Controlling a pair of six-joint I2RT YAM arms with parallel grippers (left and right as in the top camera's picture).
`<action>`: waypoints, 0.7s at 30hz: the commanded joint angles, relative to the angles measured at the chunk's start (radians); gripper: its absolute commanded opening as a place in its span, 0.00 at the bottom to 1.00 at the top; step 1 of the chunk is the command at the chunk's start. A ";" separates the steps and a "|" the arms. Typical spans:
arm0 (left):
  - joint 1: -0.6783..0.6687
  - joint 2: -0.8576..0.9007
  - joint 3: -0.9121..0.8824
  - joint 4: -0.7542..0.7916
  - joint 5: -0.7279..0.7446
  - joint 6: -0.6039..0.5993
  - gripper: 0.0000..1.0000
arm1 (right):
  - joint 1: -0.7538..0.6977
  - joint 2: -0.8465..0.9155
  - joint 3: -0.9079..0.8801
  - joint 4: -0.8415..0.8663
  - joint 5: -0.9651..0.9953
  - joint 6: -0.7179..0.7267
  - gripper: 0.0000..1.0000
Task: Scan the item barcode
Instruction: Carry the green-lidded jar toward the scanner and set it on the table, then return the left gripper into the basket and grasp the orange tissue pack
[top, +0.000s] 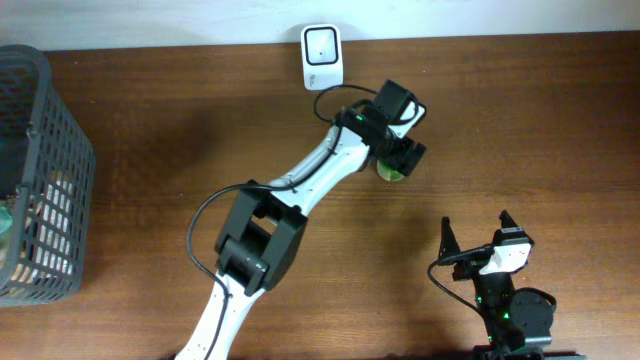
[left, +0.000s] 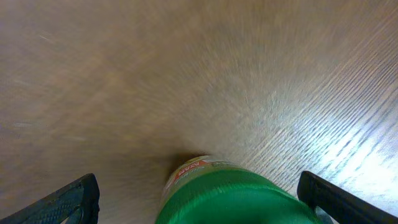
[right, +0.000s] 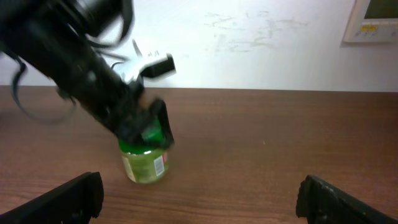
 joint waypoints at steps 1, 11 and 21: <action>0.058 -0.200 0.011 0.002 -0.007 -0.003 0.99 | 0.006 -0.007 -0.007 -0.002 0.005 0.004 0.98; 0.258 -0.555 0.011 -0.140 -0.010 -0.003 0.99 | 0.006 -0.007 -0.007 -0.002 0.005 0.004 0.98; 0.819 -0.753 0.011 -0.350 -0.171 -0.213 0.99 | 0.006 -0.007 -0.007 -0.002 0.005 0.004 0.98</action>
